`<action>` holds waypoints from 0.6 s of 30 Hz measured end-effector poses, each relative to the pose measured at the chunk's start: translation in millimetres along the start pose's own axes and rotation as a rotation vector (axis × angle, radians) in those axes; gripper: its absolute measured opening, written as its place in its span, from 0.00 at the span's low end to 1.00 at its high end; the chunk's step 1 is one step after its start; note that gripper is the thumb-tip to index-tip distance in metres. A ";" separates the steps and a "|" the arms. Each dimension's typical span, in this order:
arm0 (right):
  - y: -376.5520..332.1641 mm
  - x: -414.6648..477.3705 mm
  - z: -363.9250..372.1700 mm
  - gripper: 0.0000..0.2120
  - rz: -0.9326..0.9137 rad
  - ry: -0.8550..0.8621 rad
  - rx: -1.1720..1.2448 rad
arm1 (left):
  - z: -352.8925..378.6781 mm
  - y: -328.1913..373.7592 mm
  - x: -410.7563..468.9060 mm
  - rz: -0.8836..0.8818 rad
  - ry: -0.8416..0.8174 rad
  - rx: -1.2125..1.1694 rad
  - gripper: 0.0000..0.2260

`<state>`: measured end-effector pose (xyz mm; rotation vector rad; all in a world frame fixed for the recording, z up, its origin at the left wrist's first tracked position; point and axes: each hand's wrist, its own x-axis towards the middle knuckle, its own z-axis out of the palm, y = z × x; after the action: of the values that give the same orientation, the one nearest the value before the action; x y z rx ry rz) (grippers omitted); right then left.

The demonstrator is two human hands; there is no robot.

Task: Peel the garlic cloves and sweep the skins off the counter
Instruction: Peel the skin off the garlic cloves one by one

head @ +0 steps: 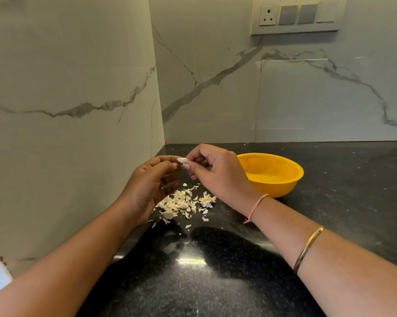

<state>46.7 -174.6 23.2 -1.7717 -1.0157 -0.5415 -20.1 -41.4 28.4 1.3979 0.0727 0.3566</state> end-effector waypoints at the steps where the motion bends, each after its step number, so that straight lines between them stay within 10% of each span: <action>1: -0.4 0.0 0.3 0.03 0.014 0.003 0.011 | 0.3 -0.2 -0.3 0.009 -0.005 0.010 0.08; 18: -6.7 -3.1 3.9 0.03 0.078 -0.040 -0.005 | -0.5 -7.1 5.4 0.121 0.118 0.150 0.05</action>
<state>39.1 -171.2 22.8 -1.8247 -0.9690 -0.4619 -13.8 -40.3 22.3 1.5321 0.1143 0.5434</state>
